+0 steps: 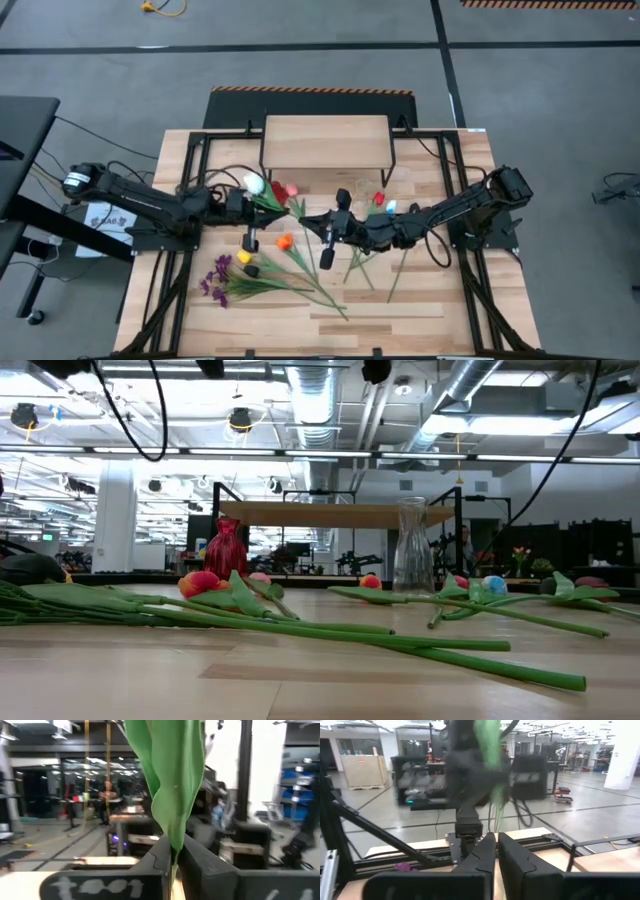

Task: Pick and place flowers into a vace then onto a shelf
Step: Put the left white flower into the red flower vase

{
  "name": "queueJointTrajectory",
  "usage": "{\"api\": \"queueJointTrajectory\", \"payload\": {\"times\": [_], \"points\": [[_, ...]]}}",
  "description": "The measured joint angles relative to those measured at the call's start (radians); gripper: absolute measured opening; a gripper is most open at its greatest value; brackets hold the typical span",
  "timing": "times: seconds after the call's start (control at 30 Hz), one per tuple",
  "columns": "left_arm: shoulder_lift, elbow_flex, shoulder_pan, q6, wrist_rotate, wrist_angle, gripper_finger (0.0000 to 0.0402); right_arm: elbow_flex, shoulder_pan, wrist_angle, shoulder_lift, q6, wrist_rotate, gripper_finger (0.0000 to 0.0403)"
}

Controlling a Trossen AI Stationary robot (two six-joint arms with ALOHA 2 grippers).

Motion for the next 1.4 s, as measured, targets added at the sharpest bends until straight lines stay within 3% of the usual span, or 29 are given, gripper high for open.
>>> {"api": "queueJointTrajectory", "payload": {"times": [0.23,0.4,0.73,0.9,1.1,1.4], "points": [[-0.156,0.0,0.0,0.04,-0.064,-0.222,0.0001,0.0,0.0,0.001,0.0,0.0,-0.001,0.0091],[-0.241,0.0,0.0,0.127,-0.249,-0.41,0.0001,0.0,0.003,-0.046,0.0,0.002,-0.004,0.013],[-0.292,0.0,0.027,0.182,-0.483,-0.603,0.0001,0.0,0.005,-0.11,0.0,0.079,-0.004,0.0152],[-0.291,0.0,0.092,0.127,-0.481,-0.687,0.0001,0.0,0.005,-0.113,0.0,0.079,-0.004,0.0143],[-0.291,0.0,0.164,0.06,-0.387,-0.726,0.0,0.0,0.005,-0.114,0.0,0.079,-0.004,0.0133],[-0.286,0.0,0.23,0.049,-0.336,-0.745,0.0,0.0,0.005,-0.114,0.0,0.079,-0.004,0.0133]]}}
